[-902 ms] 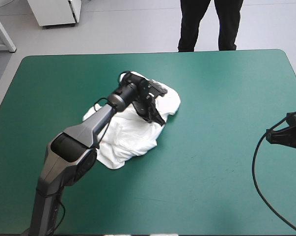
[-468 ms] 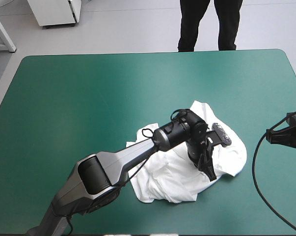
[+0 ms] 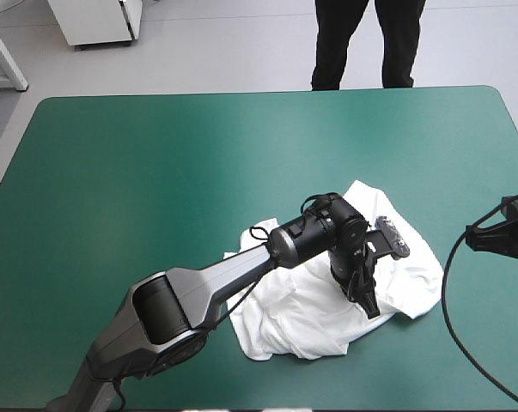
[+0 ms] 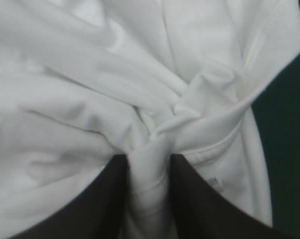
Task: Fold the cloth
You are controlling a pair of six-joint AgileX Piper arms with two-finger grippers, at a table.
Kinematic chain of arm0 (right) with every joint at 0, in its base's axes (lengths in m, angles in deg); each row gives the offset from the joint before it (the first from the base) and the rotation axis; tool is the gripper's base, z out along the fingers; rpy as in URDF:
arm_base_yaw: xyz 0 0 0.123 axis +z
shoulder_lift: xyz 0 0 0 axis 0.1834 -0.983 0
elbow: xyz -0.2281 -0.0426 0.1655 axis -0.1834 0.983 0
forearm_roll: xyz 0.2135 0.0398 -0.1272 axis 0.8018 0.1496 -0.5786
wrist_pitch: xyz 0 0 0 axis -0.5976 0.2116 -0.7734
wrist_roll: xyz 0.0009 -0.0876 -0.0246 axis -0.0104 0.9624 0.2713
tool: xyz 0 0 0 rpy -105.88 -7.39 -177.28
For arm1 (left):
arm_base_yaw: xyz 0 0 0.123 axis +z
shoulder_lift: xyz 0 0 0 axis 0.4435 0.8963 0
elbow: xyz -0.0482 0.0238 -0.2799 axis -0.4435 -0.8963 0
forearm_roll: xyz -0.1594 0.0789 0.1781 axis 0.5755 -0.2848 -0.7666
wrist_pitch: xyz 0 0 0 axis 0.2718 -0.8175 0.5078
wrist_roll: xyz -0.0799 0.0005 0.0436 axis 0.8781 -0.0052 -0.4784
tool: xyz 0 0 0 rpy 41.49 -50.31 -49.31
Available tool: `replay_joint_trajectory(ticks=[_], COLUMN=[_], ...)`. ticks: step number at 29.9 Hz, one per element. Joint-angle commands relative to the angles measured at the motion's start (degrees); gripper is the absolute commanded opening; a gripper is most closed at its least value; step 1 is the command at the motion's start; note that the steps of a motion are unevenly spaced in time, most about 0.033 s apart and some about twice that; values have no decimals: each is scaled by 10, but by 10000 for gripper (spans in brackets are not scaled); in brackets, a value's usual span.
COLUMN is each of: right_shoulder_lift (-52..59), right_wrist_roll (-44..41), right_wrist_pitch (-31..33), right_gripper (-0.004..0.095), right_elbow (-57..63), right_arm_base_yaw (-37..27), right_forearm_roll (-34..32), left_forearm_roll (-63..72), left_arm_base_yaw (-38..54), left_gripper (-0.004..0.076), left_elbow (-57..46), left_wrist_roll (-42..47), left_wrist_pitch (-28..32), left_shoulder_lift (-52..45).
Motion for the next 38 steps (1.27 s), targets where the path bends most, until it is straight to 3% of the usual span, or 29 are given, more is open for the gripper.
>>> replay_joint_trajectory(ticks=[1, 4, 10, 16, 26, 30, 38], right_shoulder_lift=[-4, -4, -4, -4, -4, -4, -4], right_wrist_roll=[4, 4, 4, 4, 4, 4, -4], right_wrist_pitch=[-1, -1, -1, -1, -1, -1, -1], right_gripper=[-17, -17, -17, -17, -17, -17, -17], right_elbow=[-16, -16, -16, -16, -16, -16, -16], right_arm_base_yaw=[0, 0, 0, 0, 0, 0, 0], right_forearm_roll=[-3, 0, 0, -2, 1, 2, 7], left_forearm_roll=[-11, -42, -116, -119, -105, -79, -90], left_arm_base_yaw=[1, 1, 13, 95, 247, 277, 276], left_gripper=[424, 497, 493, 440, 425, 425, 425], left_elbow=[18, 18, 18, -2, -265, -328, -362], left_wrist_roll=[13, 60, 129, 145, 155, 156, 181], left_wrist_pitch=[-32, -32, -33, -33, -34, -33, -24], left_shoulder_lift=[-78, -113, -201, -280, -434, -451, -402])
